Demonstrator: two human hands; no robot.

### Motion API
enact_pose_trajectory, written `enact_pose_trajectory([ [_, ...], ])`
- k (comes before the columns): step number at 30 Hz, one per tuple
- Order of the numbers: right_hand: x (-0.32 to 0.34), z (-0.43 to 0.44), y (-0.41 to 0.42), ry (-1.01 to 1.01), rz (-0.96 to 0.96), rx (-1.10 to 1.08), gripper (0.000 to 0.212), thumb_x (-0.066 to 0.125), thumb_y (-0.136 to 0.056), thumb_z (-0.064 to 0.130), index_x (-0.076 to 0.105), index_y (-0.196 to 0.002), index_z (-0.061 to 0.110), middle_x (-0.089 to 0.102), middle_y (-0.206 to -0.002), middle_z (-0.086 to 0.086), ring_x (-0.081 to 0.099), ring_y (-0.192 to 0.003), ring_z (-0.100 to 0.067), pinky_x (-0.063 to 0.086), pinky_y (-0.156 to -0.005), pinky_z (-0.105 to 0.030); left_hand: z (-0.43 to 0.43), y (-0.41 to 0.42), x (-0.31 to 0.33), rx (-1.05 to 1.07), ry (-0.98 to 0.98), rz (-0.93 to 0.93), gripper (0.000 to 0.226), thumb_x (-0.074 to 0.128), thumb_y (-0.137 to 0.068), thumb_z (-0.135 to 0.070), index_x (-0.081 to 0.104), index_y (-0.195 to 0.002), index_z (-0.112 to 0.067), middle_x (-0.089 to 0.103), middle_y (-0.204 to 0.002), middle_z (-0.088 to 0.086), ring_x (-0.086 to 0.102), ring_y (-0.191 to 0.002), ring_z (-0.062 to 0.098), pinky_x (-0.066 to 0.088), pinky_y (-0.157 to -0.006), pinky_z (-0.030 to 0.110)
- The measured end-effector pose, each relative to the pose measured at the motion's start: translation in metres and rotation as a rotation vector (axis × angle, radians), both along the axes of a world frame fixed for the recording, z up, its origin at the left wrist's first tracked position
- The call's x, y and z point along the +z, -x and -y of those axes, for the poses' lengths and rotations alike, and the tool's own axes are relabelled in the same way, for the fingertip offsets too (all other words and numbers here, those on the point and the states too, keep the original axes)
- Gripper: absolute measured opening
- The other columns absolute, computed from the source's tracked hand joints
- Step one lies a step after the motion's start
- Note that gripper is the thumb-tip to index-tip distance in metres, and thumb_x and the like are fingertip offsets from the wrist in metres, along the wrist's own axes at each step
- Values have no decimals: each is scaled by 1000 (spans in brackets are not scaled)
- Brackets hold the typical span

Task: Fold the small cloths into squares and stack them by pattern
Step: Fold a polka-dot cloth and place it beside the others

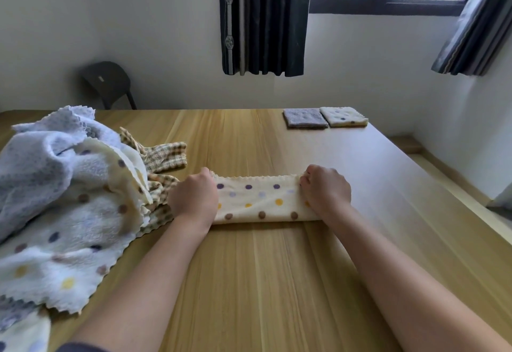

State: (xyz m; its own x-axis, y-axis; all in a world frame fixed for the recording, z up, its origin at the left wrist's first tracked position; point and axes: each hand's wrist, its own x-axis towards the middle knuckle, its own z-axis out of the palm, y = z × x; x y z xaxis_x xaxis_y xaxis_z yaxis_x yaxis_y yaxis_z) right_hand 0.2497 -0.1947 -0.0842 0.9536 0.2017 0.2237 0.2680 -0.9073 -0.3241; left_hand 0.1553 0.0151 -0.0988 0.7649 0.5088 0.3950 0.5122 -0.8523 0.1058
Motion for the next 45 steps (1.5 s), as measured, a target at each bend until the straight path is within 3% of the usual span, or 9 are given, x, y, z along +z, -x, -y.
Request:
enact_pose_trajectory([
  [14, -7, -7, -7, 103, 47, -103, 25, 38, -99, 31, 56, -107, 16, 66, -98, -8, 50, -76, -26, 37, -65, -31, -3, -2, -8, 4, 44, 112, 10, 42, -98, -9, 51, -102, -7, 53, -62, 3, 40, -45, 15, 22, -42, 22],
  [19, -9, -6, 6, 5, 348, 59, 30, 57, -92, 25, 59, -119, 12, 61, -113, -11, 58, -98, -31, 45, -81, -40, 1, 2, -3, -366, -82, 263, 33, 57, -87, -10, 53, -120, -8, 58, -112, 12, 59, -97, 29, 48, -77, 38],
  [22, -7, -14, 31, -85, 184, 270, 33, 47, -98, 27, 55, -127, 15, 57, -127, -8, 54, -112, -29, 41, -90, -35, 9, 6, -4, -576, 122, -7, 46, 43, -98, -34, 41, -142, -21, 35, -152, 2, 24, -144, 20, 16, -116, 40],
  [26, -24, -16, 49, 218, -186, 429, 54, 16, -100, 55, 10, -152, 41, 0, -162, -2, -1, -149, -23, 2, -120, -44, 8, 4, -14, -532, 152, -416, 63, 18, -97, -59, 1, -153, -35, -6, -162, -2, -11, -147, 14, -7, -120, 42],
  [30, -21, -15, 42, 286, -246, 416, 54, 13, -99, 56, 1, -151, 46, -12, -162, 2, -13, -148, -22, -9, -118, -49, 11, 3, -13, -500, 138, -436, 64, 16, -97, -60, -3, -153, -36, -10, -161, -2, -12, -148, 15, -6, -120, 43],
  [35, -22, -10, 41, 231, -121, 377, 51, 24, -101, 47, 16, -151, 41, 1, -163, 0, -6, -149, -25, -8, -118, -50, 15, 6, -15, -423, 152, -407, 66, 16, -95, -63, -1, -153, -35, -7, -162, 0, -8, -148, 17, -5, -120, 44],
  [37, -23, -8, 46, 111, 65, 377, 42, 35, -100, 38, 41, -142, 35, 30, -155, -2, 22, -145, -28, 13, -117, -46, 18, 10, -16, -367, 167, -385, 66, 17, -95, -63, 1, -153, -34, -5, -162, 1, -6, -149, 19, -4, -120, 44],
  [40, -24, -11, 61, -53, 257, 443, 35, 39, -92, 34, 70, -105, 25, 63, -108, 4, 61, -99, -19, 43, -84, -35, 21, 18, -13, -263, 218, -332, 68, 17, -96, -62, 4, -154, -29, 4, -162, 1, 2, -149, 20, 0, -119, 45],
  [45, -24, -1, 63, 9, 147, 399, 55, 17, -92, 46, 69, -99, 30, 63, -109, 12, 58, -105, -12, 34, -98, -32, 23, 39, 2, -142, 85, -140, 59, 21, -98, -55, 32, -144, -21, 58, -132, 1, 50, -123, 20, 25, -105, 45],
])
